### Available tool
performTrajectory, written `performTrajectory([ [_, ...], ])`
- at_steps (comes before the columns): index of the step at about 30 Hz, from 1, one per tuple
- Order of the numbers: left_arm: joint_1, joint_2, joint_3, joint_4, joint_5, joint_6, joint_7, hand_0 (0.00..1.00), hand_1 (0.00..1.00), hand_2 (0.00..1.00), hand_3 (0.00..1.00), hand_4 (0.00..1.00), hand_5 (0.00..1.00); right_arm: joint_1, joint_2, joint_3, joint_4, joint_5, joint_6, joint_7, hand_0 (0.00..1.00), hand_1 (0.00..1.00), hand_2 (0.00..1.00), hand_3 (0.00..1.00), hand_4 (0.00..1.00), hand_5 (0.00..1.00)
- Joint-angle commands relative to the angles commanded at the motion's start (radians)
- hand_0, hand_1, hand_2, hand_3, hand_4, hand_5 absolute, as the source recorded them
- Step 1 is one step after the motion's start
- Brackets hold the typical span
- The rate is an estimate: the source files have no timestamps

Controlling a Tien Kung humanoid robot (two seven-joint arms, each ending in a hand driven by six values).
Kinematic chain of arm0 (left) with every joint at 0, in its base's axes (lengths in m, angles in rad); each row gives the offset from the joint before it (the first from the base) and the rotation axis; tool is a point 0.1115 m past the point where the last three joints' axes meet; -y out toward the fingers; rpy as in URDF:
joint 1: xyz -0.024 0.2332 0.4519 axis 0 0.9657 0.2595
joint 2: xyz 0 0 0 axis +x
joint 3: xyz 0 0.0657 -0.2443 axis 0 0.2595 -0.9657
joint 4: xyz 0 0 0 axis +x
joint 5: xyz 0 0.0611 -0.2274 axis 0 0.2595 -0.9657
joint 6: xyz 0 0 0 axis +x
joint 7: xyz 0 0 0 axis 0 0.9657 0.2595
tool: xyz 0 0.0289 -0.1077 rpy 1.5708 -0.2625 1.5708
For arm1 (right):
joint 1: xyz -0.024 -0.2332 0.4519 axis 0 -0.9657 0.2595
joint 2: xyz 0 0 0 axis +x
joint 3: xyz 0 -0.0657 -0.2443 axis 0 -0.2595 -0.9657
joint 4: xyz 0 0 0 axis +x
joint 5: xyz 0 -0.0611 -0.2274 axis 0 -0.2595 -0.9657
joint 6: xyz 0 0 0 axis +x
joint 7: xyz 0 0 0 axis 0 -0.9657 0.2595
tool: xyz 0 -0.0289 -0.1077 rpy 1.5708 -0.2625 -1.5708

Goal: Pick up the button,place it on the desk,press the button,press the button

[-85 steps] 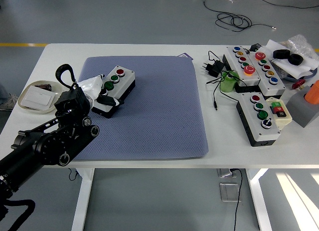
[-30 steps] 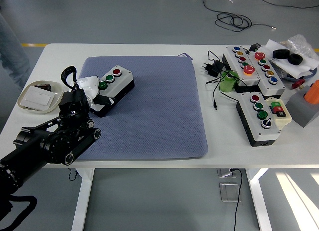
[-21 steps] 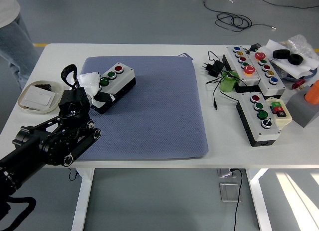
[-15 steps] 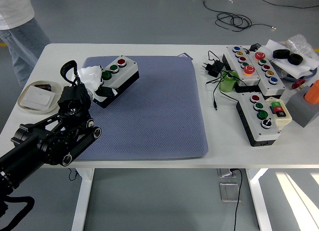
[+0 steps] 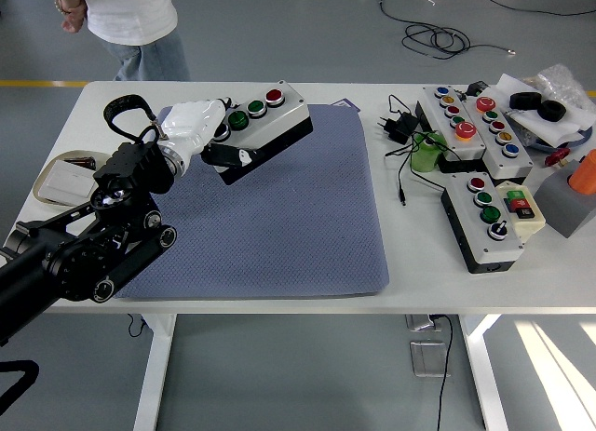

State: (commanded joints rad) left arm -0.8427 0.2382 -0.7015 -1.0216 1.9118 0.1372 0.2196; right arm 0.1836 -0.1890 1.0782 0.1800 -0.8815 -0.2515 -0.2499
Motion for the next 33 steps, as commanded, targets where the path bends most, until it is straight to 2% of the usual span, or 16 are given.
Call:
performTrajectory([
  [3,-0.008,0.025,0.029,-0.016,0.022,-0.044,-0.123,0.153,0.148,0.141,0.265,0.241,0.002,-0.002,0.000,-0.002,0.000,0.005,-0.001,0.000,0.787,0.797,0.817,0.751,0.412,0.479],
  [5,-0.014,0.037,0.051,-0.018,0.029,-0.057,-0.207,0.153,0.148,0.141,0.265,0.241,0.002,-0.003,0.000,-0.002,0.000,0.003,-0.001,-0.001,0.787,0.797,0.817,0.751,0.412,0.479],
  [6,-0.014,0.039,0.053,-0.019,0.030,-0.058,-0.241,0.186,0.152,0.148,0.262,0.225,0.002,-0.003,0.000,-0.001,0.000,0.002,-0.001,-0.001,0.787,0.797,0.817,0.751,0.412,0.479],
  [9,-0.020,0.056,0.092,-0.027,0.053,-0.056,-0.304,0.186,0.152,0.148,0.262,0.225,0.002,-0.006,0.001,-0.004,0.000,0.003,-0.001,-0.002,0.787,0.797,0.817,0.751,0.412,0.479],
  [16,-0.027,0.057,0.134,-0.019,0.102,-0.056,-0.312,0.206,0.155,0.152,0.266,0.219,0.002,-0.010,0.003,-0.008,0.000,0.004,-0.001,-0.004,0.787,0.797,0.817,0.751,0.412,0.479],
  [22,-0.033,0.048,0.154,0.027,0.096,-0.068,-0.299,0.208,0.158,0.154,0.264,0.224,0.002,-0.012,0.004,-0.009,0.000,0.005,-0.001,-0.004,0.787,0.797,0.817,0.751,0.412,0.479],
  [29,-0.040,0.045,0.181,0.071,0.082,-0.048,-0.319,0.210,0.159,0.157,0.267,0.243,0.002,-0.010,0.004,-0.006,0.000,0.000,0.001,-0.005,0.787,0.797,0.817,0.751,0.412,0.479],
  [30,-0.041,0.044,0.182,0.074,0.081,-0.047,-0.320,0.222,0.189,0.216,0.328,0.286,0.002,-0.010,0.004,-0.006,0.000,-0.001,0.001,-0.005,0.787,0.797,0.817,0.751,0.412,0.479],
  [33,-0.040,0.041,0.188,0.095,0.077,-0.030,-0.328,0.222,0.189,0.216,0.328,0.286,0.002,-0.008,0.004,-0.004,0.000,-0.002,0.001,-0.005,0.787,0.797,0.817,0.751,0.412,0.479],
])
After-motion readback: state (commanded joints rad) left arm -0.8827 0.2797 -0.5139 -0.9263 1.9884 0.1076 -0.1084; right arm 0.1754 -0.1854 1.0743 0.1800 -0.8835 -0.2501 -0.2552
